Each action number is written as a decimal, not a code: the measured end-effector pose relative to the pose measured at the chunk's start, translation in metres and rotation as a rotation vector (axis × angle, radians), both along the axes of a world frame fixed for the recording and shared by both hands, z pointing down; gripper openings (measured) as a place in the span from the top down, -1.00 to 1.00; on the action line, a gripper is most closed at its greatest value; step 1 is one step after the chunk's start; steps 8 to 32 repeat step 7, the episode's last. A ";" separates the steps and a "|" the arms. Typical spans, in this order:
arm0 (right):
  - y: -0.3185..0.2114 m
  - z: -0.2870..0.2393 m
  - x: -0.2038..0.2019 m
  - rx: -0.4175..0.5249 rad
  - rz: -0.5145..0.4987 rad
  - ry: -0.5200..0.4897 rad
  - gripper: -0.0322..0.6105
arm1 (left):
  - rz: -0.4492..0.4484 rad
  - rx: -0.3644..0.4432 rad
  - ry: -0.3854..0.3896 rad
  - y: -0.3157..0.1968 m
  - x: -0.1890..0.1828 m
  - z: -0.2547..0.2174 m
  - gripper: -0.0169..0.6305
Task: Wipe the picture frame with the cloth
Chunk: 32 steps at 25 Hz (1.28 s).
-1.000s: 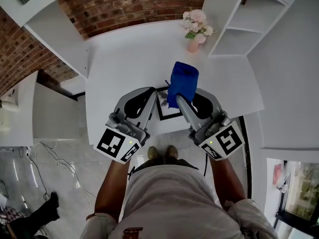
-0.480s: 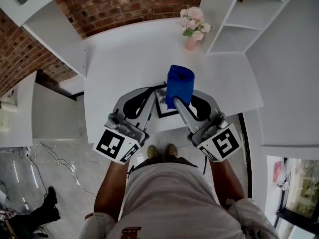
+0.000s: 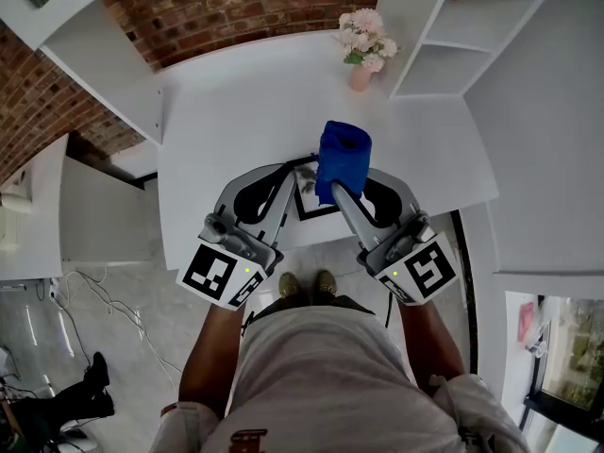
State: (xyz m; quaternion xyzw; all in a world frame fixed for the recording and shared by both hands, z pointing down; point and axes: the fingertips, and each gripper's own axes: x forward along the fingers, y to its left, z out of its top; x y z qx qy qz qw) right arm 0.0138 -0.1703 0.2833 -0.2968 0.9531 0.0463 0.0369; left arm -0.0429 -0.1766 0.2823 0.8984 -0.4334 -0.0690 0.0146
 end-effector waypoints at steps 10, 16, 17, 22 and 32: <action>-0.002 0.002 0.004 -0.008 0.012 -0.010 0.69 | -0.013 -0.001 0.009 -0.002 -0.002 0.000 0.95; -0.002 0.002 0.004 -0.008 0.012 -0.010 0.69 | -0.013 -0.001 0.009 -0.002 -0.002 0.000 0.95; -0.002 0.002 0.004 -0.008 0.012 -0.010 0.69 | -0.013 -0.001 0.009 -0.002 -0.002 0.000 0.95; -0.002 0.002 0.004 -0.008 0.012 -0.010 0.69 | -0.013 -0.001 0.009 -0.002 -0.002 0.000 0.95; -0.002 0.002 0.004 -0.008 0.012 -0.010 0.69 | -0.013 -0.001 0.009 -0.002 -0.002 0.000 0.95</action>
